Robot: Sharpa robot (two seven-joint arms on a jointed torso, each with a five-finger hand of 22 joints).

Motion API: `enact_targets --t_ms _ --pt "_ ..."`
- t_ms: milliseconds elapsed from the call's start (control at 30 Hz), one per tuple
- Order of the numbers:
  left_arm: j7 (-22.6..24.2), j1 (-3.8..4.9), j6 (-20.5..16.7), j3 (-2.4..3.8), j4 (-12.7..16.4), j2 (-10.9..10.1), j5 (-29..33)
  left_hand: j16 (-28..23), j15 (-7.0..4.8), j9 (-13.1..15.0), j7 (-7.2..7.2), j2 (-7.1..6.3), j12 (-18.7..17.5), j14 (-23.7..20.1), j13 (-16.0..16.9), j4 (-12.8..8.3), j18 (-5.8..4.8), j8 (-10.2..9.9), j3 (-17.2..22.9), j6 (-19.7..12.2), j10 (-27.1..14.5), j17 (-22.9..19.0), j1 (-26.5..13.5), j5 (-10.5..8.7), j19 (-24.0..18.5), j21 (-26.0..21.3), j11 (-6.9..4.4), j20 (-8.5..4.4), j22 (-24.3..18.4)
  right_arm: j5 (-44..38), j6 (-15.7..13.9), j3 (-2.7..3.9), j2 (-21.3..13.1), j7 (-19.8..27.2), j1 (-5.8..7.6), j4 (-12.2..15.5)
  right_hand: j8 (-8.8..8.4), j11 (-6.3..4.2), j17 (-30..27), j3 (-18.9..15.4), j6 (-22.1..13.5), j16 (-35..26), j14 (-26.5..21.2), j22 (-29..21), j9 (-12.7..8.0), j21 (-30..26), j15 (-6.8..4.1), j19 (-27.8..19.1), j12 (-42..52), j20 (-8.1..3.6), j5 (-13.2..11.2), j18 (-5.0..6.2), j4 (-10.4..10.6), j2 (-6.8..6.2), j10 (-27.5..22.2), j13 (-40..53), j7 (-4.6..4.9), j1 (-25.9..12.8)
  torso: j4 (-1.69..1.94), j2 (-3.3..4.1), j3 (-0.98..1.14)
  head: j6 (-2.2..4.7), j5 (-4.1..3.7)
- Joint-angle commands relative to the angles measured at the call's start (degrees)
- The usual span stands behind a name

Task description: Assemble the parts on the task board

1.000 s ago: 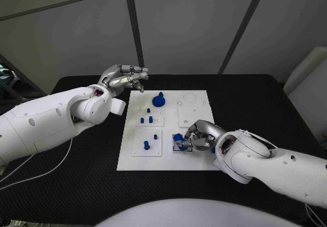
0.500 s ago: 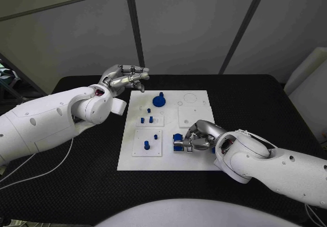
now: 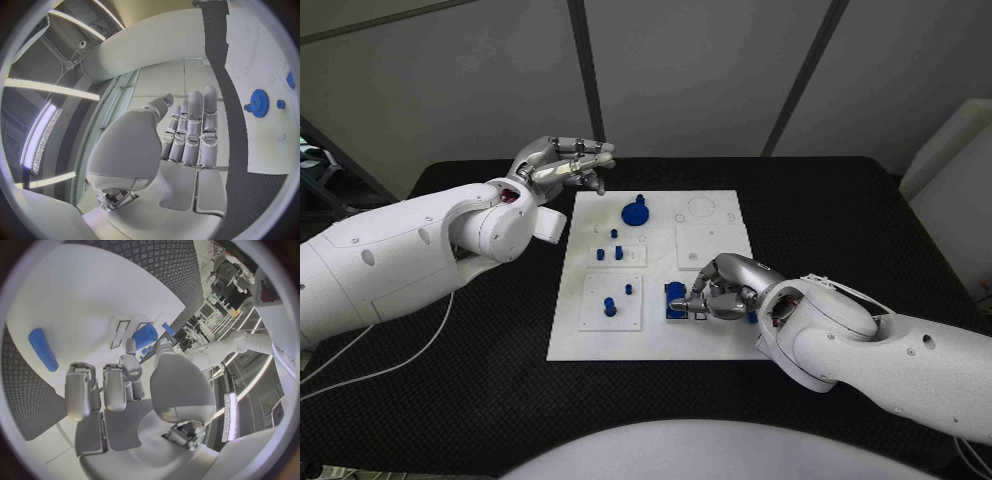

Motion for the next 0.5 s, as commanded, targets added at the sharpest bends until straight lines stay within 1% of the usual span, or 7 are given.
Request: enact_targets --t_ms 33,200,300,367,400,500 --pt "0.16 0.09 0.63 0.04 0.04 0.05 0.19 -0.27 -0.04 0.01 -0.06 0.34 0.31 -0.49 -0.07 0.03 -0.14 0.35 -0.42 -0.31 -0.45 -0.09 0.03 -0.17 0.03 -0.25 -0.09 0.27 -0.07 -2.08 0.69 0.00 -0.12 0.76 0.07 0.17 0.42 -0.37 0.18 0.32 -0.23 0.01 3.20 6.96 0.21 -0.07 -0.39 0.54 0.15 -0.05 0.38 -0.14 -0.25 0.53 0.22 0.21 -0.29 2.15 0.00 -0.01 -0.04 0.02 -0.04" --pt "0.08 0.09 0.74 0.04 0.01 0.12 0.19 -0.25 -0.02 0.00 -0.05 0.39 0.45 -0.52 -0.09 0.08 -0.13 0.44 -0.54 -0.43 -0.59 -0.13 -0.03 -0.15 0.05 -0.32 -0.08 0.29 -0.18 -2.26 1.14 0.00 -0.02 0.63 0.07 -0.47 0.77 -0.45 0.20 0.00 -0.22 -0.04 3.20 6.93 0.52 -0.12 -0.47 0.51 0.03 -0.13 3.25 -0.13 0.01 1.85 0.26 0.31 -0.38 3.36 0.11 0.04 -0.03 0.07 -0.16" --pt "0.03 0.09 0.75 0.04 0.02 0.09 0.19 -0.25 -0.02 0.00 -0.05 0.39 0.45 -0.52 -0.09 0.08 -0.13 0.44 -0.54 -0.43 -0.59 -0.13 -0.03 -0.15 0.05 -0.32 -0.08 0.29 -0.18 -2.33 1.50 0.01 0.11 0.43 0.07 -0.88 0.95 -0.51 0.26 -0.04 -0.24 -0.04 3.21 6.97 0.67 -0.11 -0.51 0.53 0.00 -0.17 3.80 -0.14 -0.28 2.29 0.30 0.39 -0.44 4.57 0.18 0.06 -0.04 0.00 -0.12" --pt "0.01 0.09 0.75 0.04 0.00 0.08 0.19 -0.25 -0.02 0.00 -0.05 0.41 0.46 -0.52 -0.09 0.10 -0.13 0.45 -0.55 -0.45 -0.61 -0.13 -0.04 -0.15 0.05 -0.33 -0.08 0.30 -0.19 -2.36 1.48 0.01 0.22 0.31 0.07 -1.12 1.05 -0.53 0.31 -0.03 -0.22 -0.03 3.22 7.00 0.74 -0.10 -0.53 0.55 0.03 -0.19 3.95 -0.15 -0.32 2.62 0.34 0.46 -0.47 5.10 0.17 0.07 -0.05 0.00 -0.12" --pt "0.00 0.09 0.75 0.04 -0.01 0.09 0.19 -0.25 -0.02 0.00 -0.05 0.42 0.47 -0.52 -0.09 0.10 -0.13 0.45 -0.55 -0.45 -0.61 -0.13 -0.04 -0.15 0.05 -0.33 -0.08 0.30 -0.20 -2.37 1.45 0.01 0.27 0.27 0.07 -1.22 1.10 -0.55 0.35 -0.03 -0.21 -0.01 3.23 7.01 0.78 -0.10 -0.54 0.56 0.01 -0.20 4.02 -0.15 -0.31 2.78 0.35 0.46 -0.48 5.27 0.11 0.07 -0.04 -0.03 -0.06" --pt "-0.03 0.09 0.76 0.04 -0.04 0.11 0.19 -0.25 -0.02 0.00 -0.05 0.42 0.47 -0.52 -0.09 0.10 -0.13 0.45 -0.55 -0.45 -0.61 -0.13 -0.04 -0.15 0.05 -0.33 -0.08 0.30 -0.20 -2.38 1.51 0.02 0.38 0.28 0.08 -1.40 1.17 -0.57 0.39 -0.04 -0.18 0.01 3.24 7.09 0.82 -0.05 -0.55 0.62 0.11 -0.21 4.16 -0.17 -0.29 2.97 0.42 0.57 -0.50 5.49 0.08 0.07 -0.02 -0.07 0.01"
